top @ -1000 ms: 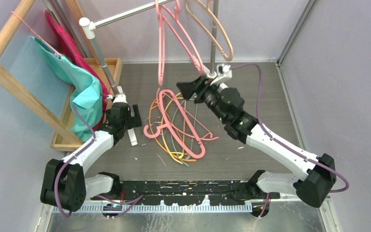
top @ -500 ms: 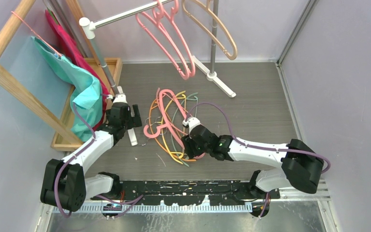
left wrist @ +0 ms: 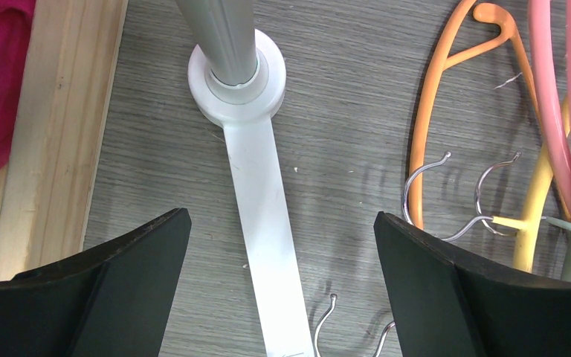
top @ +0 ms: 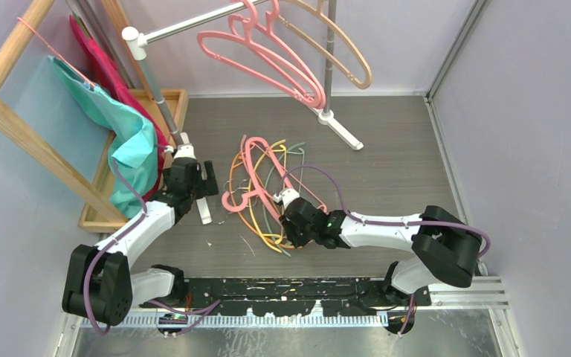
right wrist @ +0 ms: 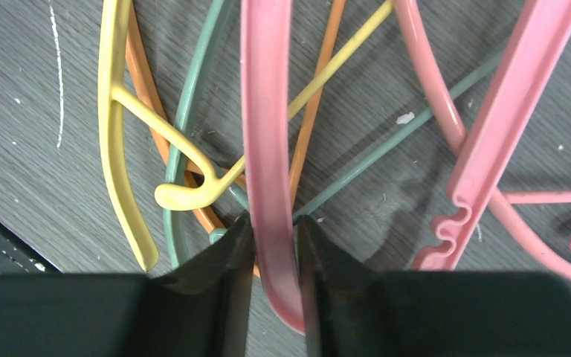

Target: Organize the hangers

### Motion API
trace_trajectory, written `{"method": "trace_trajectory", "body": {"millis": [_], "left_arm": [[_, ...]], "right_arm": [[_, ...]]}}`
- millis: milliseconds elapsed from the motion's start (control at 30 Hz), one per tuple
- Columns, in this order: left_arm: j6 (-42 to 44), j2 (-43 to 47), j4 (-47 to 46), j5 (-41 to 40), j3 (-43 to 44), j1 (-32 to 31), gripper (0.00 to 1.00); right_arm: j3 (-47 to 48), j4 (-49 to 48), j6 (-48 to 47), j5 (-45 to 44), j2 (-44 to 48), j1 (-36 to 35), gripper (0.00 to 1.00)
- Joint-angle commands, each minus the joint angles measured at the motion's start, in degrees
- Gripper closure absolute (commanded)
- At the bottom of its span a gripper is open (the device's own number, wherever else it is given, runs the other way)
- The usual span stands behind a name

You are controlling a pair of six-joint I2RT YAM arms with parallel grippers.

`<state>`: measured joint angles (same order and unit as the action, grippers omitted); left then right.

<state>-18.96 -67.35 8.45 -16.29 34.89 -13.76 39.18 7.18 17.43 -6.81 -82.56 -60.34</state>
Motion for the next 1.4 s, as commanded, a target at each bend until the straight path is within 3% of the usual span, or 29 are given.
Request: {"method": "trace_trajectory", "body": {"millis": [0,200,367,567,867,1133,1367], "left_arm": [[-0.71,0.83,-1.86,-0.10,0.40,0.09,0.02],[-0.73,0.97,-1.80,-0.22,0.33,0.11,0.02],[-1.10,1.26,-1.71,-0.88,0.17,0.05,0.02],[-1.10,1.34,-1.77,-0.83,0.13,0.07,0.02],[-1.08,1.34,-1.75,-0.78,0.11,0.12,0.02],[-1.08,1.42,-1.77,-0.82,0.00,0.09,0.02],[-1.08,1.17,-1.86,-0.77,0.16,0.07,0.02]], "right_arm": [[0.29,-1.30,-0.21,-1.11,1.05,-0.65,0.78],[0.92,2.30,0.01,-5.14,10.08,-0.75,0.98],[5.46,8.77,-2.19,-10.26,16.66,-0.68,0.99],[12.57,10.74,-1.68,-6.47,20.79,0.02,0.99],[22.70,3.95,6.60,22.25,15.14,8.22,0.99],[31.67,-0.31,10.65,37.08,6.12,9.79,0.99],[37.08,-7.22,15.53,43.77,2.92,10.95,0.99]]}}
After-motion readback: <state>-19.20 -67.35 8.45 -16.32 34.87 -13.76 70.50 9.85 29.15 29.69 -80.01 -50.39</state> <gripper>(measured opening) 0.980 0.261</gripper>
